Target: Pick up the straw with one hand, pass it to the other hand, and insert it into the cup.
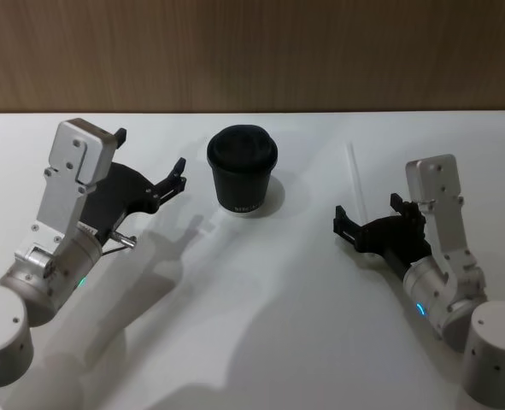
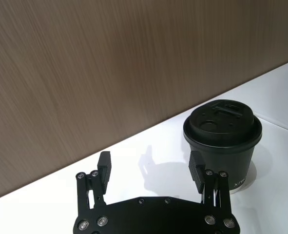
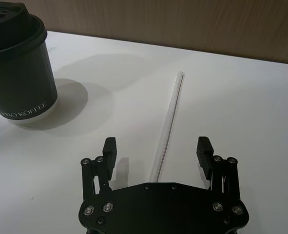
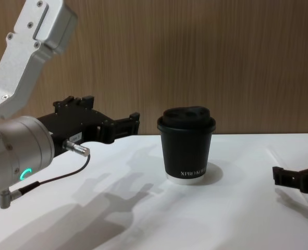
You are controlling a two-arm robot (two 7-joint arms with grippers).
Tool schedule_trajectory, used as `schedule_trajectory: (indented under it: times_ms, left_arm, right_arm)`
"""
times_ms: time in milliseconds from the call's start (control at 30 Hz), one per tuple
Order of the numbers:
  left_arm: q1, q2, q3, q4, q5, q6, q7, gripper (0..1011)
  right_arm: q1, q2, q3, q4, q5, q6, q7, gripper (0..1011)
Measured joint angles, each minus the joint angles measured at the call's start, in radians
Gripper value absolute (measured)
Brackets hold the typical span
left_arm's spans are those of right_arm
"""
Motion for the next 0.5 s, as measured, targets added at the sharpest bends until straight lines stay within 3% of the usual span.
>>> schedule_trajectory:
  times_ms: [500]
  left_arm:
    - [0.0,0.0,0.0,0.0,0.0,0.0,0.0,1003]
  right_arm:
    - [0.013,-0.017,0.007,0.024,-0.005,0.019,0.006,1001]
